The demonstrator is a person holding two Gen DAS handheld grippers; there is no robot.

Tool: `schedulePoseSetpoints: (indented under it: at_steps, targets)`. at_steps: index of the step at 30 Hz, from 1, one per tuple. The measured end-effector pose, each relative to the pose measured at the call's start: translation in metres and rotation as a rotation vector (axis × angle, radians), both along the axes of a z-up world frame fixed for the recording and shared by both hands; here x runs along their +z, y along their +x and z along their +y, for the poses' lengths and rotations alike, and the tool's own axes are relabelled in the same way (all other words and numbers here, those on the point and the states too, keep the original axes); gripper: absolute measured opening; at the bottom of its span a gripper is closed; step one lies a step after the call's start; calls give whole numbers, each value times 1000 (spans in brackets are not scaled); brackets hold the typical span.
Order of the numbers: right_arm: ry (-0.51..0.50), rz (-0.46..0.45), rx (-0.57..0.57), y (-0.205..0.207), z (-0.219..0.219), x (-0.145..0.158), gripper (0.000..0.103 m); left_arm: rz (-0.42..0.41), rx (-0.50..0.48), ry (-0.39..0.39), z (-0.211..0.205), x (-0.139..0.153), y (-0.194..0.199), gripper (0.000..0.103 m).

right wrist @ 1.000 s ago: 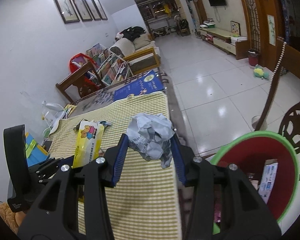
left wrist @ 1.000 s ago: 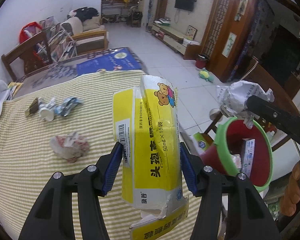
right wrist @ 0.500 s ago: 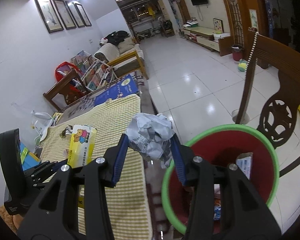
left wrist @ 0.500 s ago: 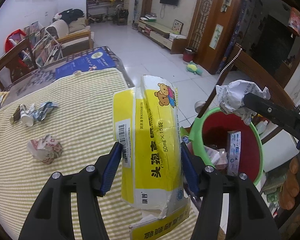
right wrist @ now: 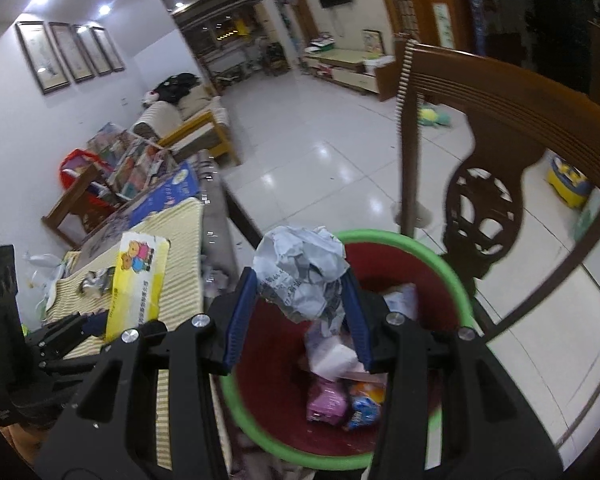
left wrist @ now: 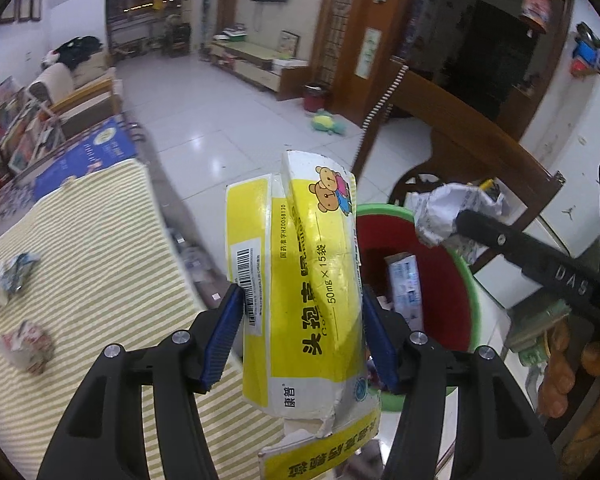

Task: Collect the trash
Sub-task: 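Carry the yellow tissue pack and crumpled paper over the red bin, then open both tools to drop the tissue pack and paper into the bin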

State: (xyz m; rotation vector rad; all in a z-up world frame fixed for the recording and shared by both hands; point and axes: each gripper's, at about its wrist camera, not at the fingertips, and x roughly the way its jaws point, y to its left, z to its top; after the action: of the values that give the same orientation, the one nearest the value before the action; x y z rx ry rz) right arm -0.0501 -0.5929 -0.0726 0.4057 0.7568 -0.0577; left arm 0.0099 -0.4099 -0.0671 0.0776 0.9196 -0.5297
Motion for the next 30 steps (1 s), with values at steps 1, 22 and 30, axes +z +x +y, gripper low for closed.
schedulePoseSetpoints:
  at_steps: [1, 22, 30]
  targets:
    - [1, 6, -10, -1, -4, -2, 43, 3, -8, -4, -5, 0, 1, 56]
    - [-2, -9, -267, -49, -67, 1, 62, 60, -168, 44, -80, -22, 24, 64]
    - [-11, -19, -289, -56, -64, 6, 62, 54, -150, 18, -65, -20, 22, 83]
